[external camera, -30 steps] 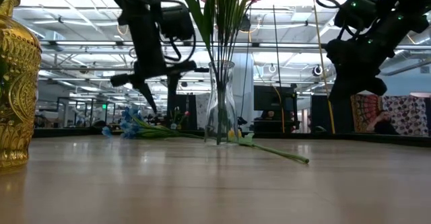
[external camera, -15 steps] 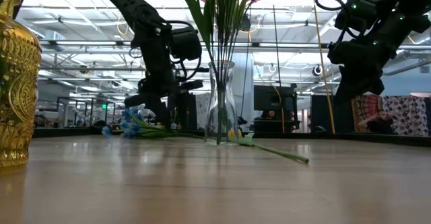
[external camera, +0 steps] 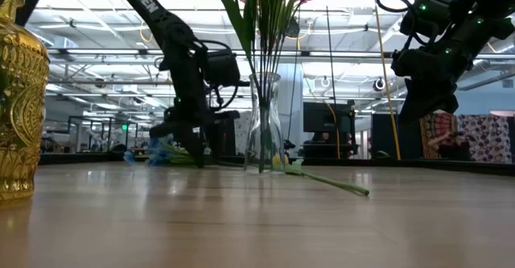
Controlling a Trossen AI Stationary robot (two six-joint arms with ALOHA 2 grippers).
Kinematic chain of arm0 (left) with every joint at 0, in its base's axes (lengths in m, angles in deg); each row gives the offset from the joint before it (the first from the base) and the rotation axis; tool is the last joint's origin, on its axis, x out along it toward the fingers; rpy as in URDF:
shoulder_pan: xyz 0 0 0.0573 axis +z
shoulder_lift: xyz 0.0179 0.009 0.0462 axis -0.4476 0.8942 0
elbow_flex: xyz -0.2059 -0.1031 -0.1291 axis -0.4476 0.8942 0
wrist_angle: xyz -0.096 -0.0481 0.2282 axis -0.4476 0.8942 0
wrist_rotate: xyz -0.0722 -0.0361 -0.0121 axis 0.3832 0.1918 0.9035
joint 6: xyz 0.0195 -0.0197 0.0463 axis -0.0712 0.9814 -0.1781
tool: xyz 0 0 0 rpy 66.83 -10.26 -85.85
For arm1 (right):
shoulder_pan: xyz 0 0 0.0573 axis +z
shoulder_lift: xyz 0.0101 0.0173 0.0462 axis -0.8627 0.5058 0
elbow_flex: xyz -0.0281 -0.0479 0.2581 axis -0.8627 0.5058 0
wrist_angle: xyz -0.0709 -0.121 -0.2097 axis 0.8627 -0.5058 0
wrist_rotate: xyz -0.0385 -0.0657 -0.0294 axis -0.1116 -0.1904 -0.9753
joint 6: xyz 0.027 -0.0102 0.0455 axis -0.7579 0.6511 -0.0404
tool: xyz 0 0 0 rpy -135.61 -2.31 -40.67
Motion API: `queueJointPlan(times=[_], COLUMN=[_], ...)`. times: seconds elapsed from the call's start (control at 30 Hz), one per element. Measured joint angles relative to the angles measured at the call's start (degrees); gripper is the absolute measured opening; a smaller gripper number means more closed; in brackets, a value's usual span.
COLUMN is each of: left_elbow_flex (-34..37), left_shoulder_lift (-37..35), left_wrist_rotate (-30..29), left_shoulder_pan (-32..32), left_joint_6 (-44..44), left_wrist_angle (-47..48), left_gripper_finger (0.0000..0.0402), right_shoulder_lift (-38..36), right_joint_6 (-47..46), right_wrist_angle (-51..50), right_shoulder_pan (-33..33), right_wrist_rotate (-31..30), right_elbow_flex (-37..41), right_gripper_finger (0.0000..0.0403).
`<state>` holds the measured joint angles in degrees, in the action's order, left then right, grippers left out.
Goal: Sort flowers into vase by color
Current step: Put the blue flowers into the yellow vase
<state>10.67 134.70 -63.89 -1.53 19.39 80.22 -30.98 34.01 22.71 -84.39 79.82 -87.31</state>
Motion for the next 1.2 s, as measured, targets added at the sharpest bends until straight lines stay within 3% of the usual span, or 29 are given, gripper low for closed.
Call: queueJointPlan(times=[0.23,0.5,0.63,1.0,1.2], left_elbow_flex=[-0.12,-0.06,-0.06,-1.08,-1.27], left_shoulder_lift=[1.95,1.73,1.78,1.87,1.56], left_wrist_rotate=[0.52,4.12,5.66,6.53,11.76], left_shoulder_pan=[0.04,0.20,0.20,0.89,2.17], left_joint_6=[-0.33,-17.07,-21.24,-19.56,-23.55], left_wrist_angle=[-1.18,-0.13,2.16,3.58,3.62], left_gripper_finger=[0.0185,0.0171,0.0152,0.0144,0.0144], right_shoulder_lift=[0.00,0.00,-0.02,0.00,0.00], right_joint_6=[-0.27,-0.32,-0.30,-0.17,-0.18], right_wrist_angle=[0.03,0.03,0.05,0.03,-0.04], right_shoulder_pan=[0.02,0.02,0.02,0.02,0.02], right_wrist_rotate=[0.03,0.13,0.15,0.17,0.17], right_elbow_flex=[0.00,0.00,0.00,0.00,0.00], right_gripper_finger=[0.0036,0.0036,0.0036,0.0036,0.0036])
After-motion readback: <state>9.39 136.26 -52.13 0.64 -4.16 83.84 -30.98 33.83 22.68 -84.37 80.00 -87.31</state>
